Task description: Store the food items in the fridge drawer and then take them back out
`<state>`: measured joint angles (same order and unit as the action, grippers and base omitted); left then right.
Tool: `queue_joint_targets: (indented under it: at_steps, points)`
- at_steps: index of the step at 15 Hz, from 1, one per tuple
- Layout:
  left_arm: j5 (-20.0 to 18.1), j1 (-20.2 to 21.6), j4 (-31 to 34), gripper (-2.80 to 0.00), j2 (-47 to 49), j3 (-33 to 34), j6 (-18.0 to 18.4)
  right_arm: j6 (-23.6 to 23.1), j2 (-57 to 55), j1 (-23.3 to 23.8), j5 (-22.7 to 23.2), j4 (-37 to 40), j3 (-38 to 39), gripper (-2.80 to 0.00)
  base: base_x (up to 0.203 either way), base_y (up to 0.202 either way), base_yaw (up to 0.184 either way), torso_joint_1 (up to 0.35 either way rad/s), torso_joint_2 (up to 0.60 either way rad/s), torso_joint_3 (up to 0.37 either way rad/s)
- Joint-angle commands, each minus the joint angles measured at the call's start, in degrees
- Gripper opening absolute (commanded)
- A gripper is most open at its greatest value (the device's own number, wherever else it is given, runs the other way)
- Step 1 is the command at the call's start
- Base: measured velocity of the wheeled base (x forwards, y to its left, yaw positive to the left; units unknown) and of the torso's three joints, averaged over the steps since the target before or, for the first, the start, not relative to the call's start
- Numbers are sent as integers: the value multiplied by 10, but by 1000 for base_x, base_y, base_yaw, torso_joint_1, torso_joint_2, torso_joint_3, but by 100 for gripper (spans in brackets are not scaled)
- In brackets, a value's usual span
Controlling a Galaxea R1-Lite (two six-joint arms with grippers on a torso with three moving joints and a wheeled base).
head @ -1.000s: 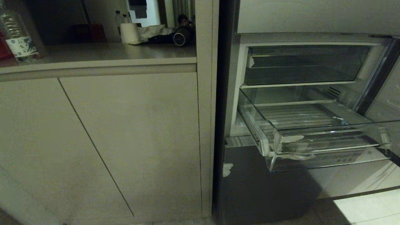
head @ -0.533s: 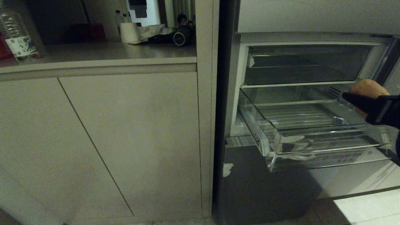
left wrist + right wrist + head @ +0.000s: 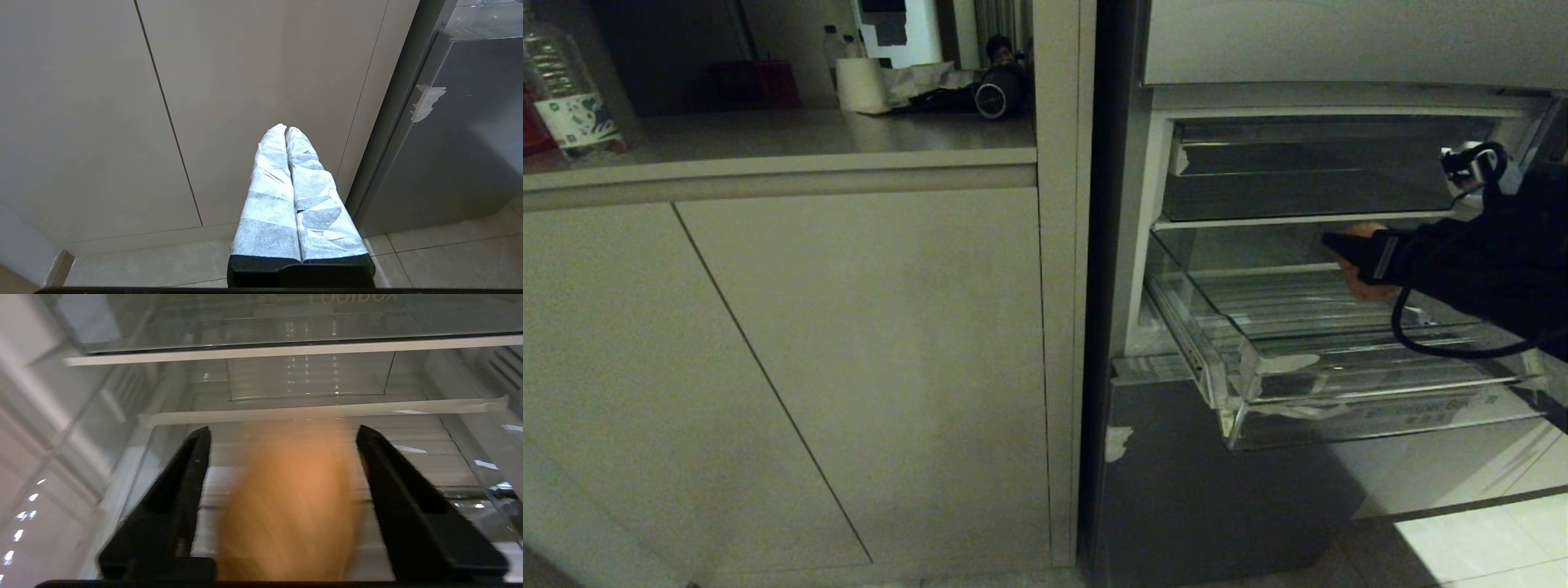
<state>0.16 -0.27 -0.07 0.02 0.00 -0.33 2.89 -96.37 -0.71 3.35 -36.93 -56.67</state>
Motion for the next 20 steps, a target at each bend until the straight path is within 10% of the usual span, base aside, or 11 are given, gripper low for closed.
queue_joint_targets:
  at_steps: [1, 6, 7, 13, 20]
  points:
    - [0, 0, 0, -280, 1, 0, 0, 2, -40, 0, 0, -3, -26, 0, 0, 0, 0, 0, 0, 0]
    - [0, 0, 0, -280, 1, 0, 0, 2, 0, -2, 0, -3, -5, 0, 0, 0, 0, 0, 0, 0]
    - [0, 0, 0, -280, 1, 0, 0, 0, 29, -3, 0, -7, 20, -280, 0, 0, 0, 0, 0, 0]
    - [0, 0, 0, -280, 1, 0, 0, -1, 332, -4, 0, -22, 239, -280, 0, 0, 0, 0, 0, 0]
    - [0, 0, 0, -280, 1, 0, 0, -44, 765, 1, -2, 184, 512, -280, 0, 0, 0, 0, 0, 0]
